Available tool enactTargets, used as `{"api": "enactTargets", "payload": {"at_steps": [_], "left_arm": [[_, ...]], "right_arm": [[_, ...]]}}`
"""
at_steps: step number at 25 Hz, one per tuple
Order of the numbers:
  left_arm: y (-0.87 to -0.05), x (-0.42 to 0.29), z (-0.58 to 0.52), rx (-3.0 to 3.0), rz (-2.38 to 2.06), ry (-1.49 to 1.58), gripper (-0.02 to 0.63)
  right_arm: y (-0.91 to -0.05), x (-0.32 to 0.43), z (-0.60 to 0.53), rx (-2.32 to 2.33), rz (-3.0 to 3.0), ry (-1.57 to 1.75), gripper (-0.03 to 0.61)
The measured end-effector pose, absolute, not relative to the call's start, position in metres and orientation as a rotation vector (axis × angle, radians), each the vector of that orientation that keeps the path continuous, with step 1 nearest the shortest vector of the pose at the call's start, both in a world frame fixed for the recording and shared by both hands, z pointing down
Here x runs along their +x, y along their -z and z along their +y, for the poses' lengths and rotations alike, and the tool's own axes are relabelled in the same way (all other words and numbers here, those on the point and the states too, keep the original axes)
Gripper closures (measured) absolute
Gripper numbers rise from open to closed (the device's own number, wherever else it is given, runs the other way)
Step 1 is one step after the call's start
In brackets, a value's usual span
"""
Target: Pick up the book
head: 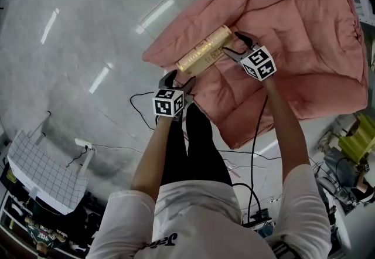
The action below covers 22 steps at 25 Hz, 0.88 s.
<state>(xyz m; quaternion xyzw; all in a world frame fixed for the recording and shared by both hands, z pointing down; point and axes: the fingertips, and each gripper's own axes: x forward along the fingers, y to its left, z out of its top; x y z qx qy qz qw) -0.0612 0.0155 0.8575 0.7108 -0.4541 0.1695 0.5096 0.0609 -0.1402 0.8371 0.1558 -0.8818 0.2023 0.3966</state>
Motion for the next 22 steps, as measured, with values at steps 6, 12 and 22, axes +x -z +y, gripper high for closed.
{"api": "enactTargets", "payload": {"at_steps": [6,12,22], "left_arm": [[-0.878,-0.052,0.007,1.726,-1.081,-0.404,0.282],[-0.89,-0.047,-0.006,1.703,-1.105,-0.357,0.282],[-0.885,-0.052,-0.004,1.647,-1.085,-0.338,0.337]], "right_arm": [[-0.853,0.053,-0.146,0.197,-2.322,-0.597,0.233],[-0.859,0.046,-0.14,0.026,-2.353,-0.726,0.233],[-0.858,0.04,-0.133,0.049,-2.345,-0.891,0.235]]}}
